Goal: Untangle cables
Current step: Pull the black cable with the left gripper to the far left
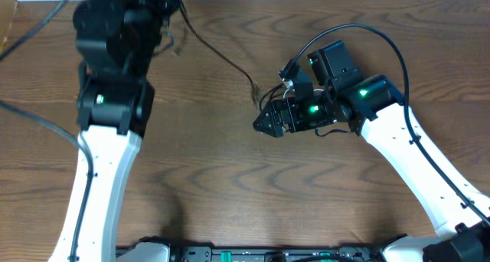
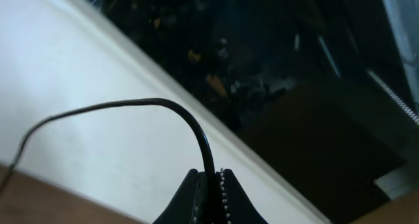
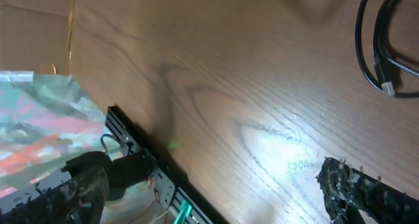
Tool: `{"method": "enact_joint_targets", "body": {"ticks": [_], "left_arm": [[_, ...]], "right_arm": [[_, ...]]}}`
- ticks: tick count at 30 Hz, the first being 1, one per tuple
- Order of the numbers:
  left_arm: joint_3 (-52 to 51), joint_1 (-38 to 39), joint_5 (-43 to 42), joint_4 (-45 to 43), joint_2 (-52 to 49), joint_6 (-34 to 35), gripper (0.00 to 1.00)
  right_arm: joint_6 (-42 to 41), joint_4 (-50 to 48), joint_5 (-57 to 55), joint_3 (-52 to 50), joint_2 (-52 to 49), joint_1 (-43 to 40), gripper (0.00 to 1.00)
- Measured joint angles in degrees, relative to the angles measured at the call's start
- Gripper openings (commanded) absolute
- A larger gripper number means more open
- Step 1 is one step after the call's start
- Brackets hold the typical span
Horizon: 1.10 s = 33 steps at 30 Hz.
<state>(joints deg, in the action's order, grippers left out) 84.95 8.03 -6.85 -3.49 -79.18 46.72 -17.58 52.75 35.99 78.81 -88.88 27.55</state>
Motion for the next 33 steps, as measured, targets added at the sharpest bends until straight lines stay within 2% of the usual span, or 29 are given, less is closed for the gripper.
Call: {"method": "enact_joint_targets", "body": {"ticks": [3,9,23,29,33], "left_arm": [[7.8,-0.2,1.4,-0.3,-5.8,0.0,0.07],[15.1,-0.8,2.8,-6.2,-13.9,0.2,0.07],[16.0,-0.9,0.7,-5.5,-21.0,-0.3,0.07],[16.0,-4.9,0.1,-3.7,-21.0,-4.8,0.07],[16.1,-11.6,0.7,-2.8,-21.5,-10.9,0.08]], "right_arm": [[0.0,0.1,0.0,0.0,0.0,0.0,0.99],[0.0,0.1,-3.3,0.0,0.0,1.5,0.99],[0.0,0.0,-6.4,0.0,0.0,3.3,0.99],[0.0,0.2,-7.1,0.0,0.0,3.4,0.99],[0.0,0.2,-7.3,0.0,0.0,3.4,0.99]]}}
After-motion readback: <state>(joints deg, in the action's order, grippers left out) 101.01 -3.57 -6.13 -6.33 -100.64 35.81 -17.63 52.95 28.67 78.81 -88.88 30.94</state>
